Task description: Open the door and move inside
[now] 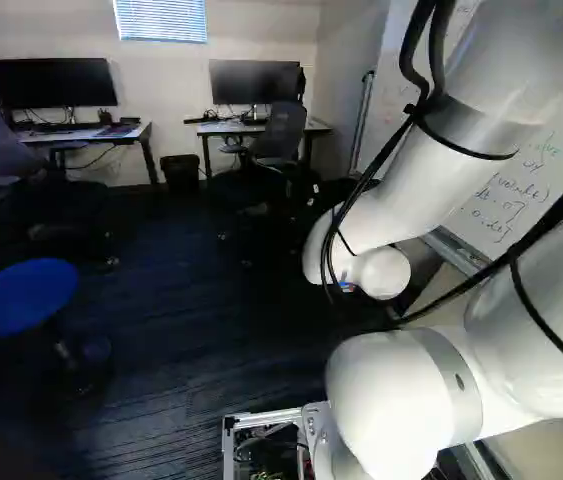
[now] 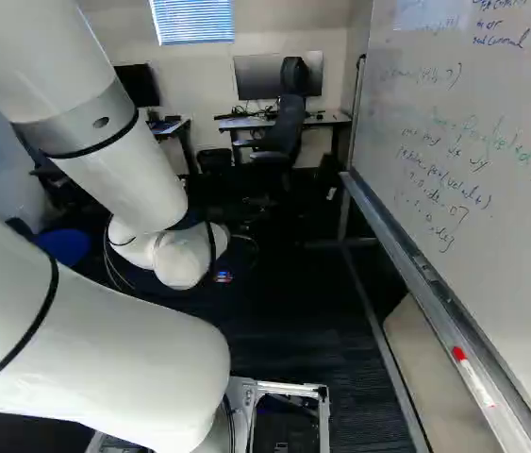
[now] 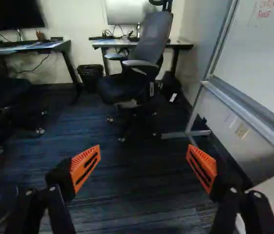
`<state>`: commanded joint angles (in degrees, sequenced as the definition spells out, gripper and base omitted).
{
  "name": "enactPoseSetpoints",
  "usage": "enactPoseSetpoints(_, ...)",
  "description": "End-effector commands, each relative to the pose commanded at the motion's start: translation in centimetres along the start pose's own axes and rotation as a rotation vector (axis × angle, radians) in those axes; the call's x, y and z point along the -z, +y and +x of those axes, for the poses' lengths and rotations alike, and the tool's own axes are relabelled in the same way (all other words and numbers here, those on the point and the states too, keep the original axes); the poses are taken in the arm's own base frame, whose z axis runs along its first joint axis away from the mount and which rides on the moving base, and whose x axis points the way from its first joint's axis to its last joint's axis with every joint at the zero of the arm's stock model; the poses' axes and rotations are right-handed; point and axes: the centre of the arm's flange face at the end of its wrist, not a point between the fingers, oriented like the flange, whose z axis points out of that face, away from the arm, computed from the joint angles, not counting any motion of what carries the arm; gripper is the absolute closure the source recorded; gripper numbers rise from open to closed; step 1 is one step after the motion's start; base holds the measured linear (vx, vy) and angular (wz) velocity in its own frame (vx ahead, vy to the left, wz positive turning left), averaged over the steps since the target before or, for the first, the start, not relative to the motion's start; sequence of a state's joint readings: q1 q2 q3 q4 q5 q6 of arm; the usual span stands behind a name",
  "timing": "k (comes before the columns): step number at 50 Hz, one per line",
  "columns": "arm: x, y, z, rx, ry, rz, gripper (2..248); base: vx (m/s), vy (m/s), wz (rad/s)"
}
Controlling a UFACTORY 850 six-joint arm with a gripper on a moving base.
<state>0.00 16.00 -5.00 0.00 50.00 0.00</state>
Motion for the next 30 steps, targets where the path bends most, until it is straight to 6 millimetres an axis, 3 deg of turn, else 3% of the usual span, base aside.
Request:
enactPoseSetpoints(18, 0.0, 0.0, 0.0, 0.0, 0.0, 0.0, 3, 0.157, -0.001, -0.008)
enactPoseSetpoints(30, 0.0, 0.0, 0.0, 0.0, 0.0, 0.0, 3, 0.031, 0.0, -0.002)
